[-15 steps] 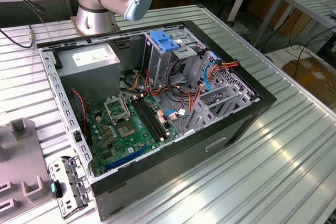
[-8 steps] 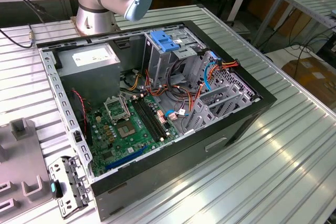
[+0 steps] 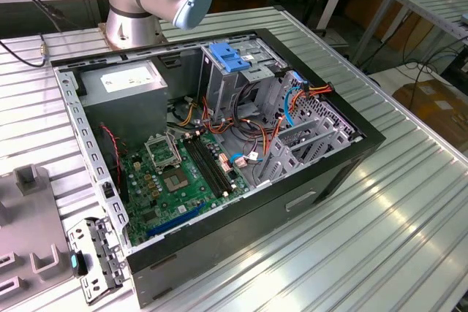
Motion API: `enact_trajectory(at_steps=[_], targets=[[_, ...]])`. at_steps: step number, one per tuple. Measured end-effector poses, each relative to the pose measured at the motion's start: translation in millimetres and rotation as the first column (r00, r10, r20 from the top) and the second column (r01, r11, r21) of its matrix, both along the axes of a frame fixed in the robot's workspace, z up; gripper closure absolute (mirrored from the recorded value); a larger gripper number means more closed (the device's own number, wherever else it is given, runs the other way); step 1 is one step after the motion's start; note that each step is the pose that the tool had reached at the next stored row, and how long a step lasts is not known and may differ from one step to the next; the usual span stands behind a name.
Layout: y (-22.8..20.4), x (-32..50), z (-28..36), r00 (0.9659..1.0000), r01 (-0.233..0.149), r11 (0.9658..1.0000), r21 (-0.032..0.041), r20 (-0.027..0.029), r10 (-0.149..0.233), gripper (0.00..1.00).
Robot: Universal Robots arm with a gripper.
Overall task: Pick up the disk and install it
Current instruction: 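Pick up the disk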
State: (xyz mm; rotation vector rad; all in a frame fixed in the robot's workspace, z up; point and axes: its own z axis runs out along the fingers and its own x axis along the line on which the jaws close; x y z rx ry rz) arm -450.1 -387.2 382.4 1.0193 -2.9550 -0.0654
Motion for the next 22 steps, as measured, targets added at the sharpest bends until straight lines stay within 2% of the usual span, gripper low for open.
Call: enact_trajectory(at_steps=[3,4,5,19,21,22], targets=[[0.0,0.0,0.0,0.9993,-0.038,0.9993,0.0000,0.0000,0.038,0.89],[0.0,0.0,0.0,0.9958,-0.092,0.9958,0.0000,-0.0001,0.092,0.89],[0.0,0.0,0.0,0.9935,-0.114,0.9935,-0.0001,-0.0001,0.114,0.89],[-0.1,0.0,0.0,0.9932,-0.117,0.9932,-0.0003,0.0000,0.117,0.89],[-0.1,0.0,-0.2,0.9893,-0.146,0.9893,-0.0003,0.0001,0.146,0.89],[-0.1,0.0,-0.5,0.9843,-0.176,0.9843,-0.0004,0.0000,0.176,0.89]])
